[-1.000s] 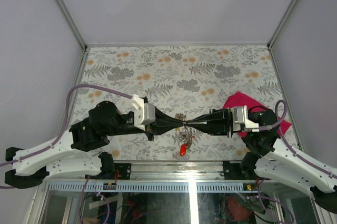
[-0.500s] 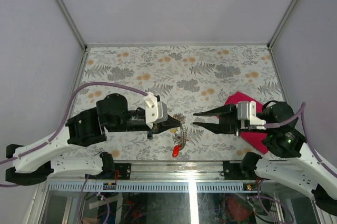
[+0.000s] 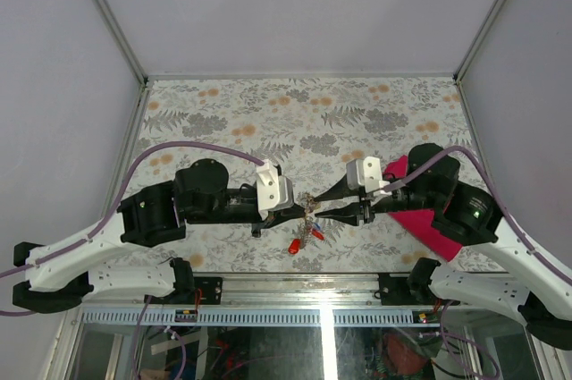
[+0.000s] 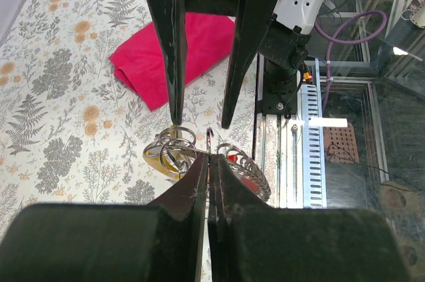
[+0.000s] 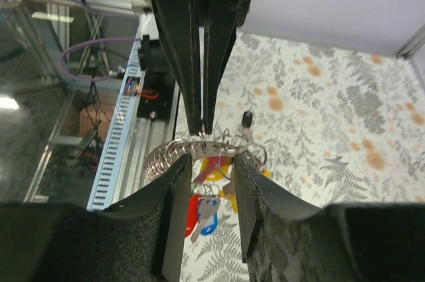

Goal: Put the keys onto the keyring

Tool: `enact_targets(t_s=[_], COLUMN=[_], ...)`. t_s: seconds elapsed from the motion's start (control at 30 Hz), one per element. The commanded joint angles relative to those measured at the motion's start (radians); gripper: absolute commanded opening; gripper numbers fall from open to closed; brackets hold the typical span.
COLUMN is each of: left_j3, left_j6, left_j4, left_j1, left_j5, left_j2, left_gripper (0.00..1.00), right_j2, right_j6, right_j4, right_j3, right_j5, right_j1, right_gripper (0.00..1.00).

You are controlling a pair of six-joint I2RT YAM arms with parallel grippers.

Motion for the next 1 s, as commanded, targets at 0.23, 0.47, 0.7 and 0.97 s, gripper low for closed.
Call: enact_targets(t_s=[0.23,0.47,0.7,0.97], left_j3=[0.043,0.042,0.042,0.040], left_j6=[0.011,0.009,0.006,0.003], left_j4=[0.042,0.041,0.041,0.041], left_j1=[-0.004,-0.004,-0.002,-0.002], left_j5=[-0.010,-0.009,-0.006,0.004], left_j2=[-0.003,-0.002,-0.001,0.009], left_gripper=[0.00,0.00,0.00,0.00], right_j2=[0.019,0.025,0.038,0.042], right_j6=[0.008,0.032,0.043,0.066], right_j4=[0.020,0.076,0.100,0.139], right_j3=[0.019,-0.006,-0.025,-0.049], right_j5=[-0.072,-0.097,-0.112,-0.120], right_j1=[0.002,0.002,0.002,0.002], right_gripper=[0.34,0.32,0.29,0.20])
